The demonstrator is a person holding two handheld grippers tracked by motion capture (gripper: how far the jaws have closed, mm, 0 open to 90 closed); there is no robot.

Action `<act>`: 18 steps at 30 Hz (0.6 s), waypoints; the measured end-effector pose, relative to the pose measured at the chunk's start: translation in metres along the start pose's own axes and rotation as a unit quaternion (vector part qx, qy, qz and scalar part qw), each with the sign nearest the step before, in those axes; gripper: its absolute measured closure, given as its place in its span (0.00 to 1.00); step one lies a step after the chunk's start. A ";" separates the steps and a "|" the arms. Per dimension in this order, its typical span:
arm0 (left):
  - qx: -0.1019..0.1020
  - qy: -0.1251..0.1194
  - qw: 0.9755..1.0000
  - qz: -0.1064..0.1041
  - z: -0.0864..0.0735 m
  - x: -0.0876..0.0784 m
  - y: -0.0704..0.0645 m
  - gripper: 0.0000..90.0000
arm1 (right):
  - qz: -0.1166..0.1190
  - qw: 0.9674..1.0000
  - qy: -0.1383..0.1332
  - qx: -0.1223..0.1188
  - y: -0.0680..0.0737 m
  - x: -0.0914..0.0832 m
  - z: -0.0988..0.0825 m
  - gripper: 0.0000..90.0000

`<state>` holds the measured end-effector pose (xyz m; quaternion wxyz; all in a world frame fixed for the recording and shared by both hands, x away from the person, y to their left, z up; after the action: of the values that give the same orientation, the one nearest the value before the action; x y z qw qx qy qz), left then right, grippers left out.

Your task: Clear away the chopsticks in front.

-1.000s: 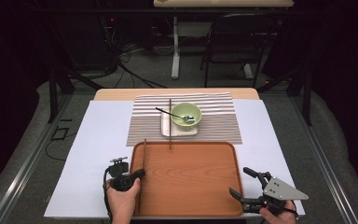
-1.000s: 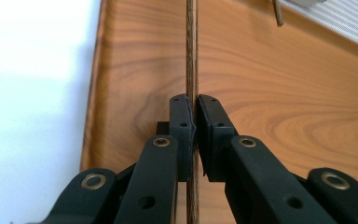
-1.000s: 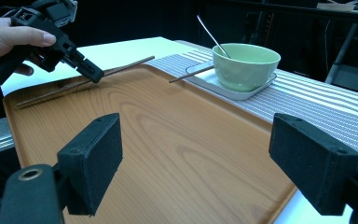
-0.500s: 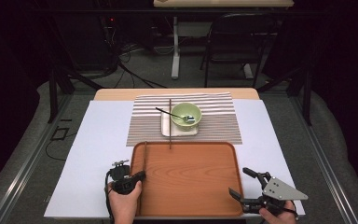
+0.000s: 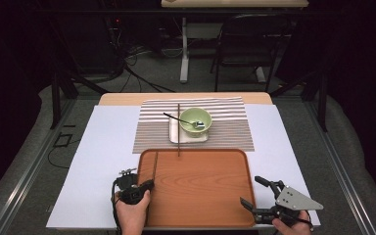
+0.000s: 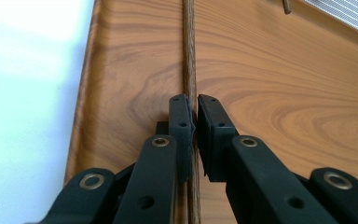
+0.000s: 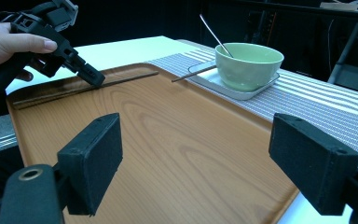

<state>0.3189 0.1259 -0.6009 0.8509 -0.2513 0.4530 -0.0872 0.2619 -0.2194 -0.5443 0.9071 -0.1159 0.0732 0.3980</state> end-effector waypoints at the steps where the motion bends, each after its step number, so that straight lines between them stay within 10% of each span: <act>1: 0.000 0.000 1.000 0.000 0.000 0.000 0.000 0.93 | 0.000 1.000 0.000 -0.001 0.000 0.000 0.000 0.19; 18: 0.002 -0.013 0.999 -0.043 0.008 -0.009 -0.006 0.76 | 0.000 1.000 -0.001 0.000 0.000 0.000 0.000 0.19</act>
<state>0.3207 0.1270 -0.5872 0.8527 -0.2702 0.4303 -0.1215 0.2616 -0.2193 -0.5440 0.9070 -0.1153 0.0725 0.3984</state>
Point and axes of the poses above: each handheld gripper's, and its own axes: x roughly forward along the jaws, z roughly out of its top, y roughly to its left, the point moved 7 cm from there along x, roughly forward along the jaws, and after that the axes turned 7 degrees about -x, right-handed, at the moved point
